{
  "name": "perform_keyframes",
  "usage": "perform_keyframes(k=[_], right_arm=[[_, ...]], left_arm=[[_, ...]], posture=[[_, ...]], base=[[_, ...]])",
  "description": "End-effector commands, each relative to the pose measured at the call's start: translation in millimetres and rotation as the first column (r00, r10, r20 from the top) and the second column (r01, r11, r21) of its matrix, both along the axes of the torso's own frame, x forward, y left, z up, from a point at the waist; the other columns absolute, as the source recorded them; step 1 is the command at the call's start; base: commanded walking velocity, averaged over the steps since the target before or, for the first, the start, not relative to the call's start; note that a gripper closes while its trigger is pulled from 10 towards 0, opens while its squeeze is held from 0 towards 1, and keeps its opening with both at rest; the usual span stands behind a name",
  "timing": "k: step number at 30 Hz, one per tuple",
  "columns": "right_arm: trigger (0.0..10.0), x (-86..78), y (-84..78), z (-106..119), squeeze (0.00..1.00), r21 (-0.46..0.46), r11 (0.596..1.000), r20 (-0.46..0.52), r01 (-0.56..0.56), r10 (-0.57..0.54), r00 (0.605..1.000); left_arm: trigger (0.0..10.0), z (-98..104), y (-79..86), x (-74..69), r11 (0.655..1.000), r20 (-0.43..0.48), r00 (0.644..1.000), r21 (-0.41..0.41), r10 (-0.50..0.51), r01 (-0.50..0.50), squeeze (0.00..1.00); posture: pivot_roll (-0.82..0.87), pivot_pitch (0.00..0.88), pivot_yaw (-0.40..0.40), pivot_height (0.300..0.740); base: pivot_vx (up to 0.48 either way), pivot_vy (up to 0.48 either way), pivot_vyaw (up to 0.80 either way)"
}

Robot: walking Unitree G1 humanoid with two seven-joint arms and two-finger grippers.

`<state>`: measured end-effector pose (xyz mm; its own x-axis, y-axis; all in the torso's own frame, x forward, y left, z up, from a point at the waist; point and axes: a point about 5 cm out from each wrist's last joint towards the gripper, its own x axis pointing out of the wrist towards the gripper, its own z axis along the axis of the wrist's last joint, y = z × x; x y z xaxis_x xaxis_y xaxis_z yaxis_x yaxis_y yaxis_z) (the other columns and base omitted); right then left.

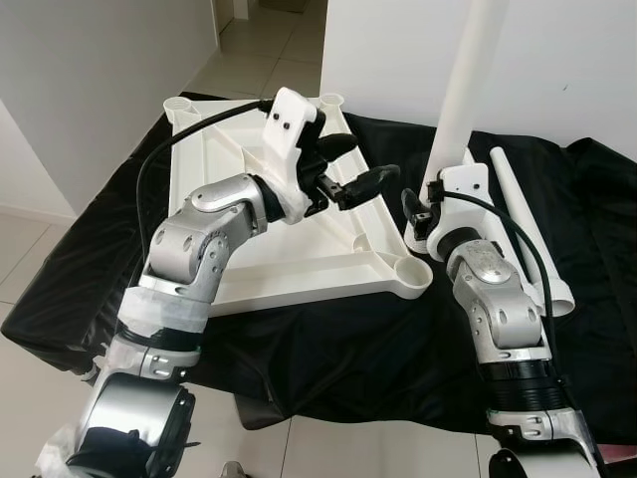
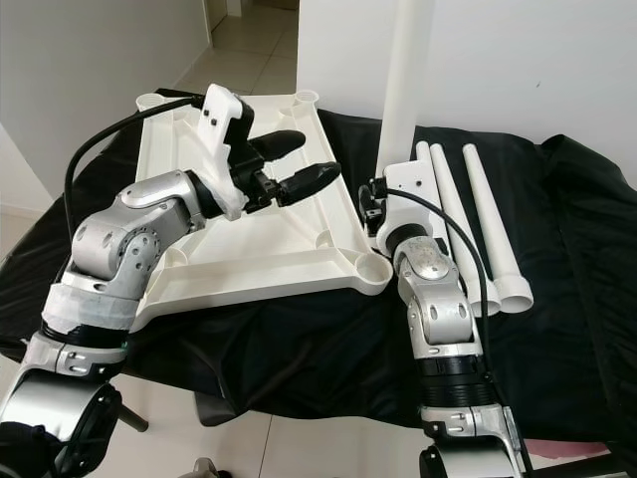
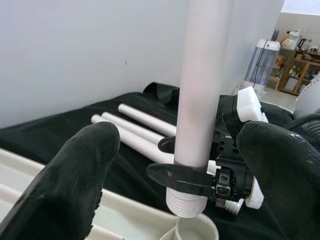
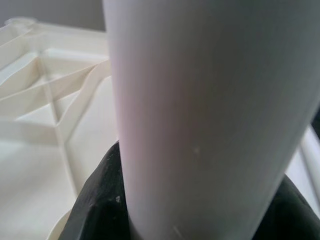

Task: Building children table

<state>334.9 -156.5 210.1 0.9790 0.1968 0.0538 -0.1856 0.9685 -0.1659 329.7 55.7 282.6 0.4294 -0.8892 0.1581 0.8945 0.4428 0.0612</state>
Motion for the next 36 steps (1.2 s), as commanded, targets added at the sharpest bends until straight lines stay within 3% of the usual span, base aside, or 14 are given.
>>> perform_keyframes(k=[1,11,29,30,31,34,35,36], right_arm=[[10.0,-0.9,5.9,4,0.0,-0.017,0.994,-0.023,-0.108,0.108,0.994],[10.0,-10.6,22.8,-1,0.0,-0.055,0.942,-0.111,-0.332,0.325,0.939],[10.0,-17.3,31.0,-7,0.0,-0.074,0.894,-0.163,-0.441,0.425,0.89],[10.0,-18.4,31.4,-8,0.0,-0.078,0.888,-0.174,-0.453,0.435,0.883],[10.0,-19.3,31.9,-9,0.0,-0.083,0.882,-0.182,-0.464,0.444,0.877],[10.0,-19.9,32.3,-10,0.0,-0.085,0.878,-0.187,-0.47,0.45,0.873],[10.0,-20.1,32.8,-10,0.0,-0.087,0.876,-0.191,-0.475,0.454,0.871],[10.0,-20.1,32.8,-10,0.0,-0.087,0.876,-0.191,-0.475,0.454,0.871]], left_arm=[[10.0,7,-5.0,1.5,1.0,-0.016,1.0,0.008,-0.024,0.024,0.0],[10.0,27,-13.3,7.5,0.998,-0.012,0.998,-0.02,-0.063,0.063,0.0],[10.0,39,-16.0,16.3,0.993,-0.056,0.994,-0.075,-0.092,0.087,0.0],[9.1,41,-16.5,15.9,0.991,-0.061,0.992,-0.081,-0.107,0.102,0.0],[9.9,43,-17.8,15.2,0.99,-0.057,0.991,-0.082,-0.121,0.116,0.0],[10.0,44,-19.3,14.8,0.989,-0.052,0.991,-0.083,-0.127,0.122,0.0],[8.1,45,-20.5,14.6,0.987,-0.047,0.99,-0.092,-0.133,0.129,0.0],[8.1,45,-20.5,14.6,0.987,-0.047,0.99,-0.092,-0.133,0.129,0.0]], posture=[[0.03,0.041,-0.035,0.74],[0.03,0.039,-0.027,0.74],[0.03,0.042,-0.024,0.74],[0.03,0.043,-0.025,0.74],[0.03,0.042,-0.026,0.74],[0.03,0.041,-0.028,0.74],[0.03,0.041,-0.028,0.74],[0.03,0.041,-0.028,0.74]], base=[[0.0,0.0,0.0],[0.0,0.0,0.0],[0.0,0.0,0.0],[0.0,0.0,0.0],[0.0,0.0,0.0],[0.0,0.0,0.0],[0.0,0.0,0.0],[0.0,0.0,0.0]])
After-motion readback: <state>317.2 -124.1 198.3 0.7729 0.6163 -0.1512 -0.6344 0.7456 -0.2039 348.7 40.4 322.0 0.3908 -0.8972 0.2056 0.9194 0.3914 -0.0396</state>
